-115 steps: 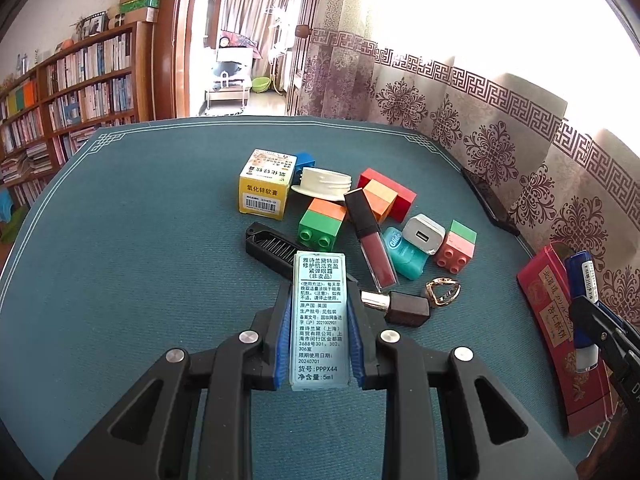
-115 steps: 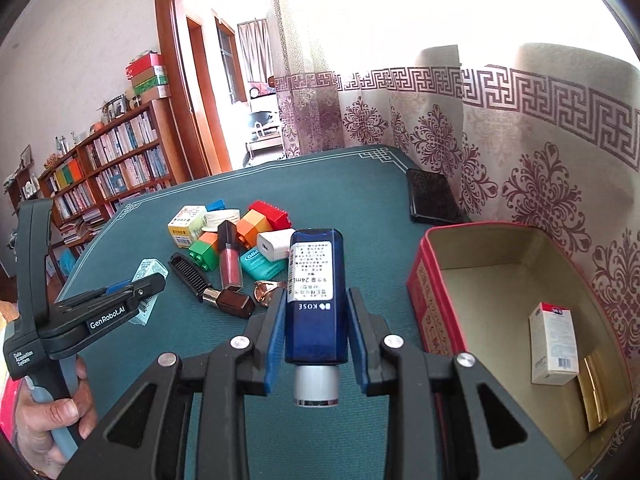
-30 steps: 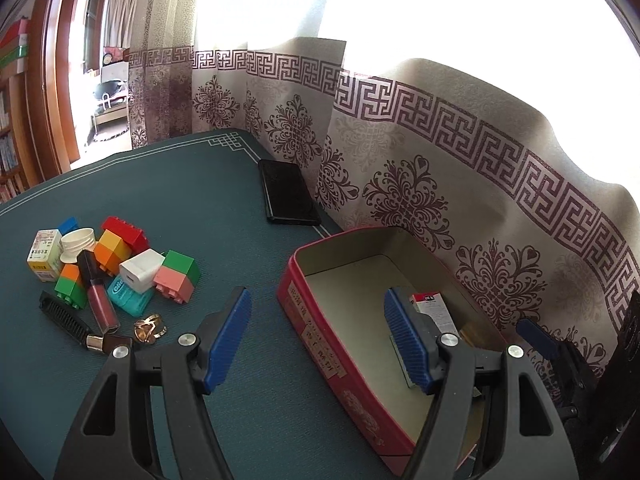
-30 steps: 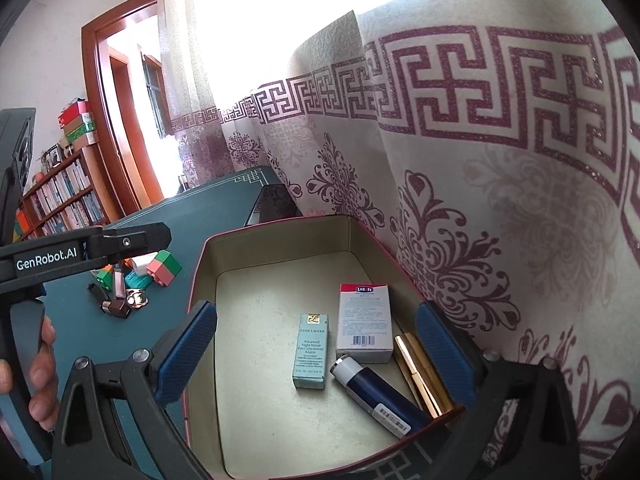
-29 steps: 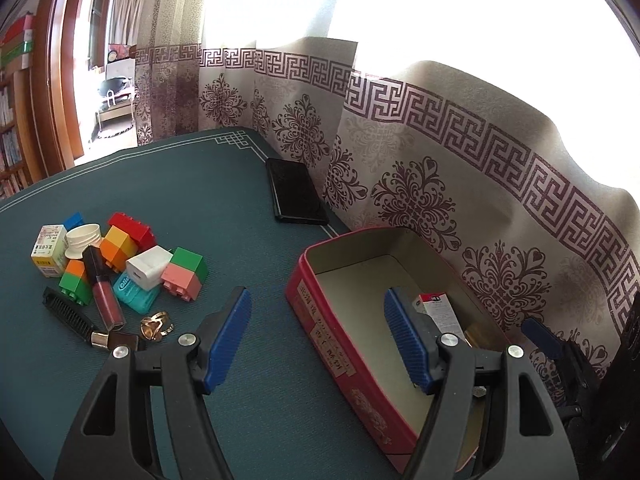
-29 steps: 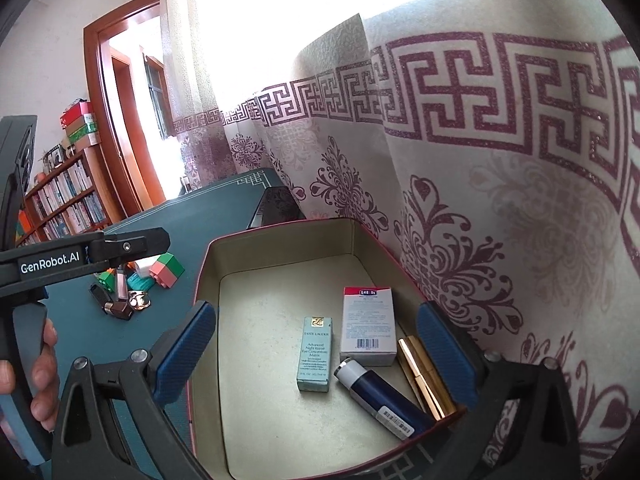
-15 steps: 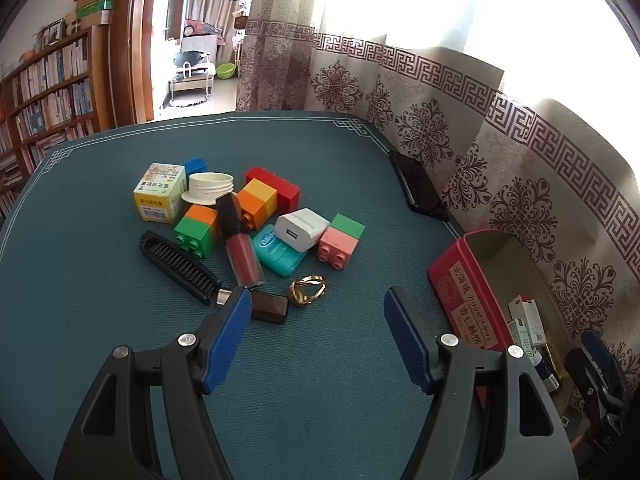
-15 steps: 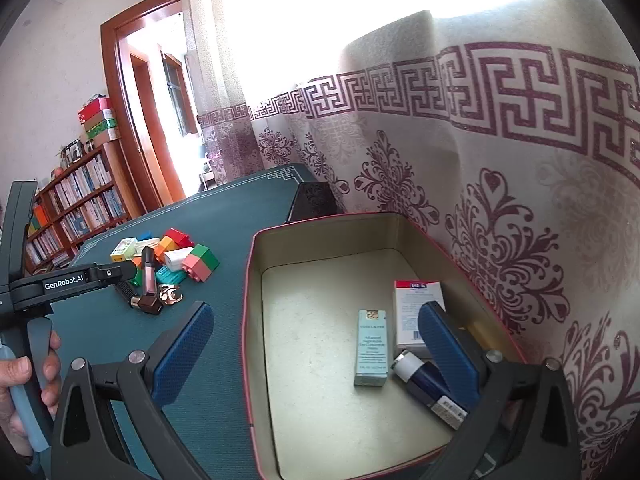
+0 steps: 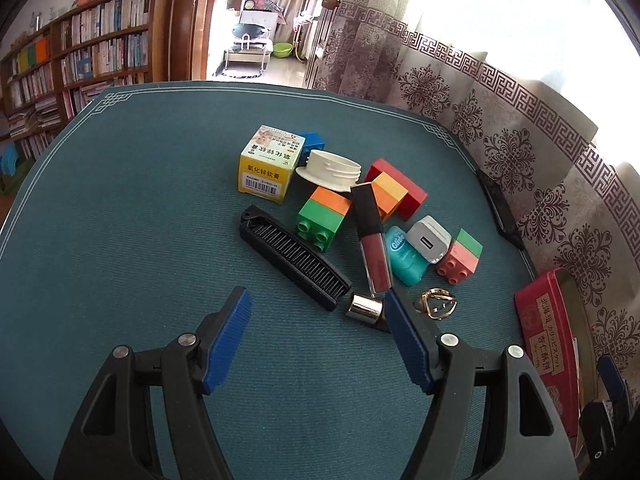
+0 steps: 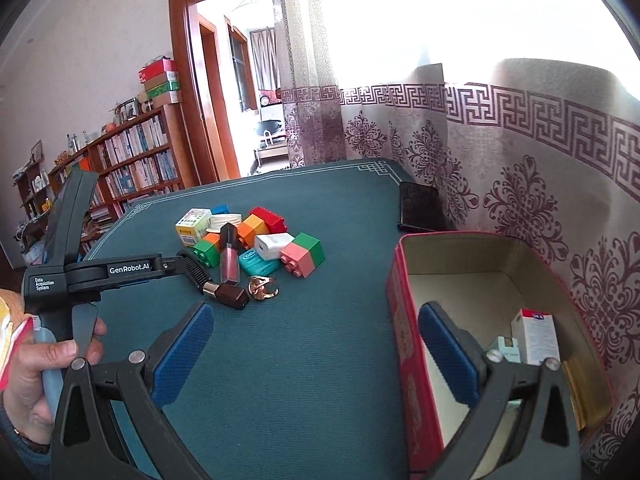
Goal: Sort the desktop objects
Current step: 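Move the left gripper back toward the black comb, then grasp the black comb with the left gripper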
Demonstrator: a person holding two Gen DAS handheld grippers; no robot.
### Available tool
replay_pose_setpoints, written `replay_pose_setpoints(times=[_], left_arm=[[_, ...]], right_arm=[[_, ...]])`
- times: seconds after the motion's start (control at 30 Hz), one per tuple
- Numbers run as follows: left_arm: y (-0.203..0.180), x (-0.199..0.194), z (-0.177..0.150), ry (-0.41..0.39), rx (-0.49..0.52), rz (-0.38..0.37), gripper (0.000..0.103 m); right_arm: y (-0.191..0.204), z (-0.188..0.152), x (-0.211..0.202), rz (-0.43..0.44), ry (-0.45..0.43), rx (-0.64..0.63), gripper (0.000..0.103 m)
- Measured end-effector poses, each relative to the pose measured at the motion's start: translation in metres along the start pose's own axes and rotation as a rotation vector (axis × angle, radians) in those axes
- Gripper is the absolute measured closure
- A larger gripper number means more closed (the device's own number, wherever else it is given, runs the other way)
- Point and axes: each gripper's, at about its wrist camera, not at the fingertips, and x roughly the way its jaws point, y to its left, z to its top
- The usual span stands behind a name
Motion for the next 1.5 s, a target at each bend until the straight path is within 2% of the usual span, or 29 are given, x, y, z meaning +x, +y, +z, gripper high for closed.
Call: replay_pose_setpoints(times=[0.27,0.37,0.53,0.6,0.8,0.87,0.97,1.13,1.2,1.3,1.37,1.5], left_arm=[[0.012,0.034,0.014,0.084,-0.108,-0.038,0.031],[0.013,0.045,0.02,0.085,-0.134,0.007,0.031],[0.007,0.061,0.022,0.084,-0.085,0.112,0.031],[0.008,0.064,0.021,0.069,-0.057,0.129,0.031],[0.008,0.065,0.018,0.038,-0.019,0.113,0.032],[0.008,0.065,0.017,0.028,-0.008,0.09,0.046],[0.014,0.062,0.014,0.023,-0.012,0.049,0.059],[0.031,0.055,0.009,0.011,-0.054,0.004,0.07],[0.035,0.052,0.01,-0.003,-0.062,-0.008,0.072],[0.037,0.045,0.011,-0.03,-0.061,-0.015,0.073],[0.038,0.041,0.011,-0.046,-0.062,-0.024,0.073],[0.038,0.036,0.01,-0.071,-0.048,-0.01,0.073]], right_arm=[[0.032,0.003,0.041,0.024,0.069,-0.056,0.001],[0.035,0.002,0.056,0.024,0.099,-0.059,0.0],[0.034,0.003,0.074,0.016,0.131,-0.063,0.001],[0.032,0.003,0.079,0.014,0.141,-0.064,0.001],[0.029,0.001,0.092,0.009,0.172,-0.062,0.001],[0.028,0.0,0.097,0.011,0.187,-0.056,0.001],[0.027,-0.002,0.101,0.018,0.207,-0.05,0.001],[0.023,-0.001,0.105,0.052,0.245,-0.035,0.001],[0.021,0.002,0.107,0.05,0.252,-0.027,0.005],[0.017,0.006,0.112,0.055,0.275,0.002,0.021],[0.017,0.007,0.117,0.055,0.292,0.003,0.035],[0.026,0.011,0.127,0.048,0.308,-0.036,0.035]])
